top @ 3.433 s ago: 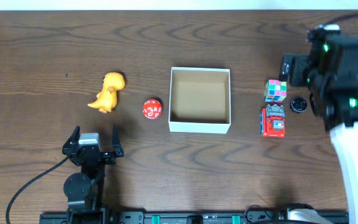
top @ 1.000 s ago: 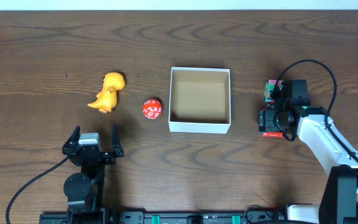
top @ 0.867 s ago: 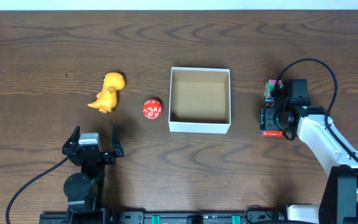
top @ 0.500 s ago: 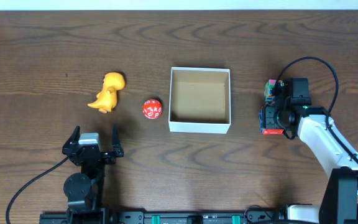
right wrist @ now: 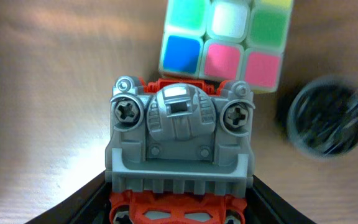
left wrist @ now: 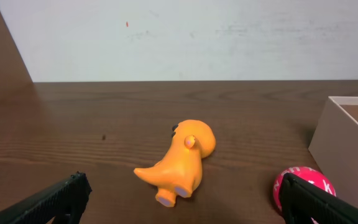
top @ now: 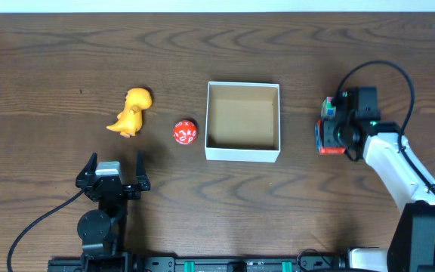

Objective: Pack container
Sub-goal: 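Lower right gripper and grasp the red toy robot car, then lift the car and carry it over the white box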

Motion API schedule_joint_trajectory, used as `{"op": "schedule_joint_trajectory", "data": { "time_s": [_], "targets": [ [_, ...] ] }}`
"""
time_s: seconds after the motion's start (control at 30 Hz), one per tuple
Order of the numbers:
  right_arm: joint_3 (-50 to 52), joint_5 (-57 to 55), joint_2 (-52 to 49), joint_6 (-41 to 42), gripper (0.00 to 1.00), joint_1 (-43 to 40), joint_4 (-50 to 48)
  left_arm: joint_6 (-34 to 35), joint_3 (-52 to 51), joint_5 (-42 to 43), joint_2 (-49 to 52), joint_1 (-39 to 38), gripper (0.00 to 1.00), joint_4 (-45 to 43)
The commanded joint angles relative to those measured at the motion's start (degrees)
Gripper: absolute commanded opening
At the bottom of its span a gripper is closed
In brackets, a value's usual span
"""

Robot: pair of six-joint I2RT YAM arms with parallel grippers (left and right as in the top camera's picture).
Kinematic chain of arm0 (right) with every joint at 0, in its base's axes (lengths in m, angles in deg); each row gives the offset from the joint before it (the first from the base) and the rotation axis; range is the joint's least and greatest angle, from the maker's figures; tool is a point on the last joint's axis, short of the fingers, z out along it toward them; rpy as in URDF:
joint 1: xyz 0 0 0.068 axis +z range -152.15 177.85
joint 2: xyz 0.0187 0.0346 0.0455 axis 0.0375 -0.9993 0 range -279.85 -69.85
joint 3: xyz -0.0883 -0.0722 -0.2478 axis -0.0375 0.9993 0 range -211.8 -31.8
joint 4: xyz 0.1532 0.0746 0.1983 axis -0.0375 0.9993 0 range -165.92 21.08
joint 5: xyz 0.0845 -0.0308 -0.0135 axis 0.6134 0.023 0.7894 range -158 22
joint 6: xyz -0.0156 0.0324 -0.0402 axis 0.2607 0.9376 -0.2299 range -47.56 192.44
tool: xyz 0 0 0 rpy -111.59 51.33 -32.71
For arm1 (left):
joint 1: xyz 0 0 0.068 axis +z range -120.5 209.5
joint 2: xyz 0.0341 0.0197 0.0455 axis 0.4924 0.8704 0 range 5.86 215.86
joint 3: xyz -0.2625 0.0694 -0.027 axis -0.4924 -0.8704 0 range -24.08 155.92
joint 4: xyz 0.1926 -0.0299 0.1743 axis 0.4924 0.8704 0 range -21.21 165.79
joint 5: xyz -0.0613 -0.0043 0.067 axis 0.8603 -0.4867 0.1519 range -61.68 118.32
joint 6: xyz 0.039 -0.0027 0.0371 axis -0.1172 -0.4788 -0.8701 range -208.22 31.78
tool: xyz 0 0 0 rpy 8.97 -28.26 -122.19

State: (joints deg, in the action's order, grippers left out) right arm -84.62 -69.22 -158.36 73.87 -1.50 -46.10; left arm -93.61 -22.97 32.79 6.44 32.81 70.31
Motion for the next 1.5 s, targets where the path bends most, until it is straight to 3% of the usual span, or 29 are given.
{"op": "schedule_joint_trajectory", "data": {
  "time_s": [0.0, 0.23, 0.57, 1.0, 1.27, 1.47],
  "targets": [
    [-6.6, 0.31, 0.13, -0.22, 0.36, -0.2, 0.13, 0.02, -0.87, 0.68, -0.33, -0.13, 0.98, 2.1],
    [-17.42, 6.58, 0.13, -0.22, 0.3, 2.08, 3.26, 0.02, -0.87, 0.68, -0.35, -0.13, 0.98, 2.1],
    [-26.75, 7.23, 0.13, 0.31, 0.29, 14.53, 2.67, 0.04, -0.87, 0.68, -0.33, -0.13, 0.98, 2.1],
    [-27.32, 3.34, -0.02, 19.58, 0.28, 26.21, 6.49, 0.02, -0.87, 0.68, -0.35, -0.13, 0.98, 2.1],
    [-27.3, -1.16, -3.41, 28.41, 0.26, 31.36, 7.06, 0.02, -0.87, 0.68, -0.35, -0.13, 0.98, 2.1],
    [-27.3, -3.43, -8.39, 30.32, 0.22, 33.18, 9.29, 0.02, -0.87, 0.68, -0.35, -0.13, 0.98, 2.1]
  ]
}}
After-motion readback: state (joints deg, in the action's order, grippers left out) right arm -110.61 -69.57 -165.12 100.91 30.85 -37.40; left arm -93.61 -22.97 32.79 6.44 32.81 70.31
